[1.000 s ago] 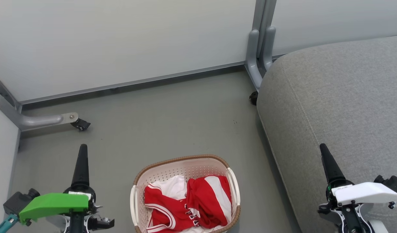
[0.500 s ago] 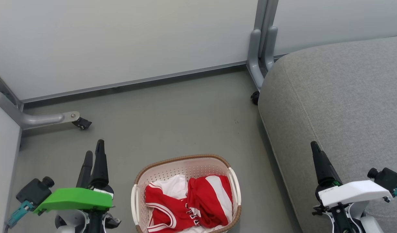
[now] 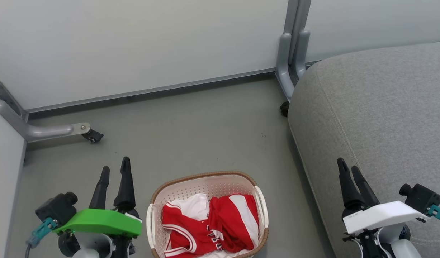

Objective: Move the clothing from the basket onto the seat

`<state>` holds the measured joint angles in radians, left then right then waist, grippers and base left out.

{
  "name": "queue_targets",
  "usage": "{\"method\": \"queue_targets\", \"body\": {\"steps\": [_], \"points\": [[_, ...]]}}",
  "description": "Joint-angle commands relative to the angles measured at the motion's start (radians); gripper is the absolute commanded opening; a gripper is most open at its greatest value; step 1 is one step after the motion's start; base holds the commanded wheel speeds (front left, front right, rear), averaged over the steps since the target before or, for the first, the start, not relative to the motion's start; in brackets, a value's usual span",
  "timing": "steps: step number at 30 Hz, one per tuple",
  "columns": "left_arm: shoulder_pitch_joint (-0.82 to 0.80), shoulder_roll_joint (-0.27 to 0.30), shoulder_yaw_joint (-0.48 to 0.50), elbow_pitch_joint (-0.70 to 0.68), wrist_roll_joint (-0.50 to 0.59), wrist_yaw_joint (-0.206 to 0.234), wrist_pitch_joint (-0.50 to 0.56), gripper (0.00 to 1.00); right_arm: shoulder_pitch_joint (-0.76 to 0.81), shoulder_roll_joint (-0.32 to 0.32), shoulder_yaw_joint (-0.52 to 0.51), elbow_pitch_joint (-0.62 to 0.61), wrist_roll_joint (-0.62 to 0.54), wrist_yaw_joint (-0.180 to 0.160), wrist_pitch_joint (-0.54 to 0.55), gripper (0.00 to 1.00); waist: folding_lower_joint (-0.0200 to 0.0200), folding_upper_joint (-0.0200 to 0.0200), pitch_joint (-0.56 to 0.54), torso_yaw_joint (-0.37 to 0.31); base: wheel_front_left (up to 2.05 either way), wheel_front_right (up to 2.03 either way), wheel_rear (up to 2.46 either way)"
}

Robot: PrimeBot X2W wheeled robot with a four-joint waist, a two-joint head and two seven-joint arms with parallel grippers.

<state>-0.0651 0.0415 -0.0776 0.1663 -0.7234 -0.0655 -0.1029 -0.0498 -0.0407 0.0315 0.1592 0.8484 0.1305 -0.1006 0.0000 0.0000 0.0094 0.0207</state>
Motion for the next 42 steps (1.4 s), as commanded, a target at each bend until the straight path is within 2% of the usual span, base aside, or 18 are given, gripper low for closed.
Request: {"method": "queue_targets", "body": {"steps": [1, 28, 42], "points": [[0.005, 0.007, -0.007, -0.010, 0.041, 0.007, -0.011, 1.00, 0.005, -0.007, 0.004, -0.011, -0.035, 0.000, -0.012, 1.00, 0.0000, 0.0000, 0.000, 0.001, 0.00, 0.00, 0.00], [0.011, 0.009, -0.068, -0.025, 0.346, 0.041, -0.083, 1.00, 0.010, -0.010, 0.026, -0.004, -0.325, 0.000, -0.085, 1.00, 0.0000, 0.0000, 0.006, 0.018, 0.00, 0.00, 0.00], [0.015, 0.010, -0.094, -0.031, 0.470, 0.055, -0.113, 1.00, 0.010, -0.010, 0.035, -0.002, -0.447, 0.000, -0.116, 1.00, 0.0000, 0.0000, 0.010, 0.025, 0.00, 0.00, 0.00]]}}
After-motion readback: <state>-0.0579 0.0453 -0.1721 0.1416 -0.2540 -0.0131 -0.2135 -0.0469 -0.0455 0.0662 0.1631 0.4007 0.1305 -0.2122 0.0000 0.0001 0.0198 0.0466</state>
